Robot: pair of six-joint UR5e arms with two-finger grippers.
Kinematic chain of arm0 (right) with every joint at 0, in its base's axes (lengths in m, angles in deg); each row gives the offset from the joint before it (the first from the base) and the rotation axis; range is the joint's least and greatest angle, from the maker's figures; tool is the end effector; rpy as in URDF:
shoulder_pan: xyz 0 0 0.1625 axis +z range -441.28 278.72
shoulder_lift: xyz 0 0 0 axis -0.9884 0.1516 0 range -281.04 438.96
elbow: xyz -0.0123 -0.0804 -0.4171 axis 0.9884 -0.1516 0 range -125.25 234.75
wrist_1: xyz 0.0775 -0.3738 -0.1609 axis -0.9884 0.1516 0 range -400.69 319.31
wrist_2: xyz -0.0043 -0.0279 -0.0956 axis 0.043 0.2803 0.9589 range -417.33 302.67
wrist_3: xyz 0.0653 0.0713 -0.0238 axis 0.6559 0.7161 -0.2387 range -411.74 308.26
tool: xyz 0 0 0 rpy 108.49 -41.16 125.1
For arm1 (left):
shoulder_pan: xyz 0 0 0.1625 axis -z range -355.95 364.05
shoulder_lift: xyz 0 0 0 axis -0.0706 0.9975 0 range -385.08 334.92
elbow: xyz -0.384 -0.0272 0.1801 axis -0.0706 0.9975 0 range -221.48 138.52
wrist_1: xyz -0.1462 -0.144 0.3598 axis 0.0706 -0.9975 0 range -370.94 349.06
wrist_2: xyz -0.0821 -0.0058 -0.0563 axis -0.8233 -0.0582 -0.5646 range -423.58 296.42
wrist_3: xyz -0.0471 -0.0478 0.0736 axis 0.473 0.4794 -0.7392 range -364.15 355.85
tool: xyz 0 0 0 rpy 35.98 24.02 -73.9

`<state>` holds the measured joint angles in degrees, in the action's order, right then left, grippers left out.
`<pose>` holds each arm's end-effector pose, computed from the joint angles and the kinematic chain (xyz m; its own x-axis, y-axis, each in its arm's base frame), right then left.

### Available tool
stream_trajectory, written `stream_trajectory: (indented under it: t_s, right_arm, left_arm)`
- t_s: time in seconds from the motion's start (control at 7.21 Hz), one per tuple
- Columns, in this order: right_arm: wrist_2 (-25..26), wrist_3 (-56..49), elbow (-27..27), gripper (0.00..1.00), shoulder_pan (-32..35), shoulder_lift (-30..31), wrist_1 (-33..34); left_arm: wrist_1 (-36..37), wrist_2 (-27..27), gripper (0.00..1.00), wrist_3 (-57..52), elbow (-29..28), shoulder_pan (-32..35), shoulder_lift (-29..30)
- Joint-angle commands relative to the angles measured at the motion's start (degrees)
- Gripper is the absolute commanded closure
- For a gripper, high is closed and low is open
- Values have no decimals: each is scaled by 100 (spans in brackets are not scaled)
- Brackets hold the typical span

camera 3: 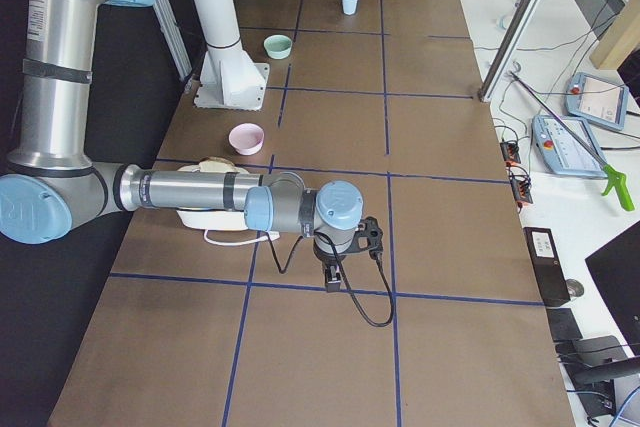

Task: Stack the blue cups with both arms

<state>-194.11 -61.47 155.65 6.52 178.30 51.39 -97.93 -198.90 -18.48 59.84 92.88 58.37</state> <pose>0.0445 -0.4243 0.6401 0.6682 -0.1884 0.7197 0.1536 0.9815 0.1143 -0.0534 -0.4453 0.6190 0.6757 0.2825 -0.6809 -0.1937 0.9592 0.2058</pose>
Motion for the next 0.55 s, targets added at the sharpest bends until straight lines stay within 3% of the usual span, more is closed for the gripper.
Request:
stream_trajectory:
  t_s: [0.0,0.14,0.42]
  right_arm:
    - [-85,-2,104,0,0,-11,3]
    - [-347,15,113,0,0,-2,3]
    - [-367,-2,131,0,-9,-11,-5]
  left_arm:
    - [-668,-38,0,17,-51,-15,110]
    - [-687,-47,0,-26,-60,-41,137]
    - [-862,-239,0,9,9,-172,137]
